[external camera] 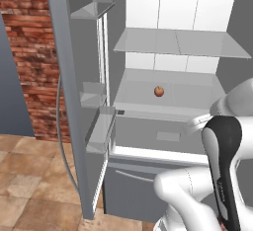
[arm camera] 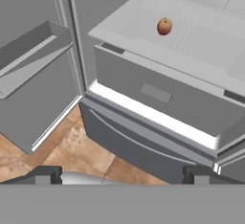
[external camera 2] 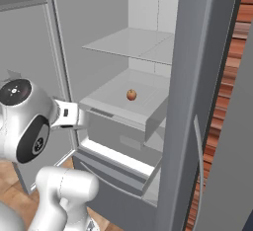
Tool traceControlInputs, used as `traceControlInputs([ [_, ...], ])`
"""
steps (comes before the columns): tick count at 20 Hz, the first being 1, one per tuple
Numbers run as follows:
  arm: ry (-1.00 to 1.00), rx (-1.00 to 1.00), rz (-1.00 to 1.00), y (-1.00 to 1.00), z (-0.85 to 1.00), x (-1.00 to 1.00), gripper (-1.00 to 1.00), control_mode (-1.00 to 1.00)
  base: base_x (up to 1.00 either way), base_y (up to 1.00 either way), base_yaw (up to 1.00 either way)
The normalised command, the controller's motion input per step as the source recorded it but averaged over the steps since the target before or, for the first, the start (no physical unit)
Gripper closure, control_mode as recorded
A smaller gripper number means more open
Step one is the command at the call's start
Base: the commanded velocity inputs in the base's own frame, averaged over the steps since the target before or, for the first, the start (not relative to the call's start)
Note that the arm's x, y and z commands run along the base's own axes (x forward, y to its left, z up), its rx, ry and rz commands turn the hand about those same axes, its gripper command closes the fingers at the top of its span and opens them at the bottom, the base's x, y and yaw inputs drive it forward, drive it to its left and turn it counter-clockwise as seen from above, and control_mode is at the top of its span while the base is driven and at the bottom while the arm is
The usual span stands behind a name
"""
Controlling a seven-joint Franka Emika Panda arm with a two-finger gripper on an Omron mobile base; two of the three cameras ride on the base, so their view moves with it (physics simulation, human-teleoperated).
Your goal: Retrieve the mango and peach from the fridge and place them into the bowl on the dining table.
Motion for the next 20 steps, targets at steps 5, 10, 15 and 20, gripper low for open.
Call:
traceControlInputs([
  [5,0.00,0.06,0.00,-0.37,0.00,0.38,-1.00,-1.00,0.00,0.00,0.00],
  [10,0.00,0.06,0.00,-0.40,0.00,0.51,-1.00,-1.00,0.00,0.00,0.00],
  [15,0.00,0.03,-0.01,-0.17,0.00,0.57,-1.00,-1.00,0.00,0.00,0.00],
  [20,-0.03,0.00,-0.05,0.00,-0.09,0.57,-1.00,-1.00,0.00,0.00,0.00],
])
